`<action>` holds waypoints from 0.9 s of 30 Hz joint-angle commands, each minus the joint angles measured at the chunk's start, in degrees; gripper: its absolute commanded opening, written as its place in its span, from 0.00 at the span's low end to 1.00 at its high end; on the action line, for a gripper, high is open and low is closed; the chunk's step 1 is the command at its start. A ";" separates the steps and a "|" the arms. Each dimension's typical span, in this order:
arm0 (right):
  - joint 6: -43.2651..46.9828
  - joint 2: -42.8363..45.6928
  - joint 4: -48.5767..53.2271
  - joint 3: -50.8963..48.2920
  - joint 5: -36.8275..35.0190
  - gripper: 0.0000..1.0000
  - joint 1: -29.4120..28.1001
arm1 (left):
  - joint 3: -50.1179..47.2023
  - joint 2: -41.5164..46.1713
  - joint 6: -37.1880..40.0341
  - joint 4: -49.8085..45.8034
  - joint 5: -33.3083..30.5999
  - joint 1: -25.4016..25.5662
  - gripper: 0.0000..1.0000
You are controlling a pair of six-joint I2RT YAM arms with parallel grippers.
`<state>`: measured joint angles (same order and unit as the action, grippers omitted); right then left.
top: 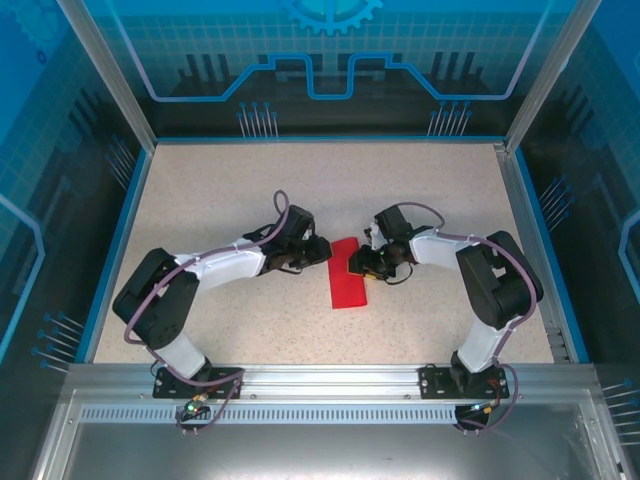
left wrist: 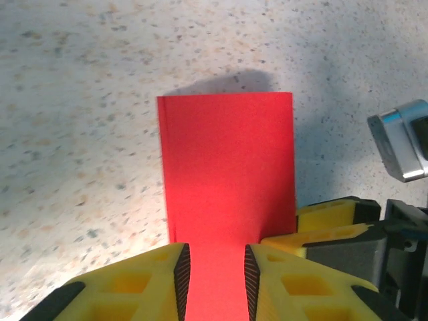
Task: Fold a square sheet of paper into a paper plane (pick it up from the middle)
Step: Fold the square sheet of paper in half at the center of the table.
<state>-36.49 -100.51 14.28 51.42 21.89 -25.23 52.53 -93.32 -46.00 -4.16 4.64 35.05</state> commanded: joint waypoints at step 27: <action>0.46 -6.94 8.29 2.19 -13.67 0.44 -3.46 | -0.50 -4.21 -4.30 4.96 5.26 0.36 0.22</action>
<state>-36.42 -102.21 20.18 55.61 15.73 -27.99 50.30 -96.62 -49.65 0.34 8.86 35.05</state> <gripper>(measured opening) 0.442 0.225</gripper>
